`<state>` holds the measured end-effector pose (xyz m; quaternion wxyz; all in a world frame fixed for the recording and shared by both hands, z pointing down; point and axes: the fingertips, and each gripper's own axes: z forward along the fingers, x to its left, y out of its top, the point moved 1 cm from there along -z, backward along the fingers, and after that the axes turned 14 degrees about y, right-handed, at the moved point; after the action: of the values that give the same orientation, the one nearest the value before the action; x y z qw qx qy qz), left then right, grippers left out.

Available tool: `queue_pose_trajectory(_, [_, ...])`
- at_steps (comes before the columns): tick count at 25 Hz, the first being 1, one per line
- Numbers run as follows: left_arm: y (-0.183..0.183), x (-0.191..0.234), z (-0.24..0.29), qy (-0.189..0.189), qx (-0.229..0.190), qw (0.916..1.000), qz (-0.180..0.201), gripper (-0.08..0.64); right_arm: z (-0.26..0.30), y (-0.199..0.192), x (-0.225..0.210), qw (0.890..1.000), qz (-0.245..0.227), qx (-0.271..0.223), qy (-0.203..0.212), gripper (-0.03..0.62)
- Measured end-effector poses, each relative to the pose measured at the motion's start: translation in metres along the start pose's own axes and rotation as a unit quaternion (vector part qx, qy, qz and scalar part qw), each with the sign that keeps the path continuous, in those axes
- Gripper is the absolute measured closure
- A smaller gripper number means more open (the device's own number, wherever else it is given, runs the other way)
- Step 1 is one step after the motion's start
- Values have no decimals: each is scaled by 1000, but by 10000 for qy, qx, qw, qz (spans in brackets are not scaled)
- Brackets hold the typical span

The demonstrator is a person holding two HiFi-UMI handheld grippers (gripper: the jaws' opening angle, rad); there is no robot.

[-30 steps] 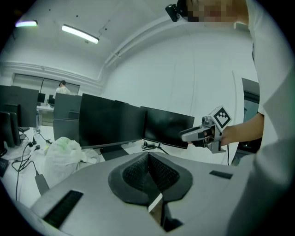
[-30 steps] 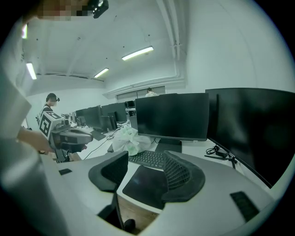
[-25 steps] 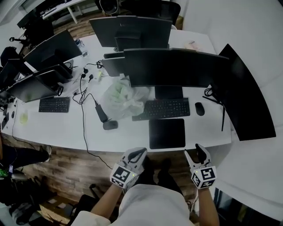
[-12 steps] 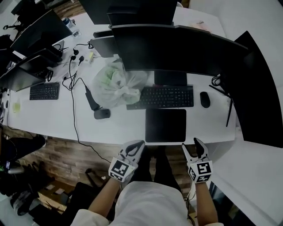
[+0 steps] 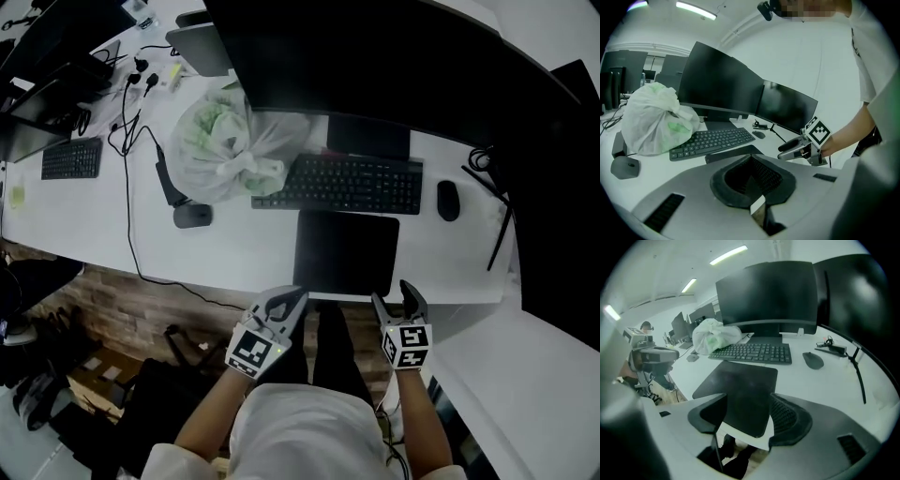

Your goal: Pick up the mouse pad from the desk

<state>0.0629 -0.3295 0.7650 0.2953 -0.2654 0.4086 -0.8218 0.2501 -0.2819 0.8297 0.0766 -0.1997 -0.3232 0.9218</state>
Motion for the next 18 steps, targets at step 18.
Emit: queue_pose_trajectory(18, [-49,18,11,270,449,9986,-88,544,53,-59,-27,9950,545,581,-601,279])
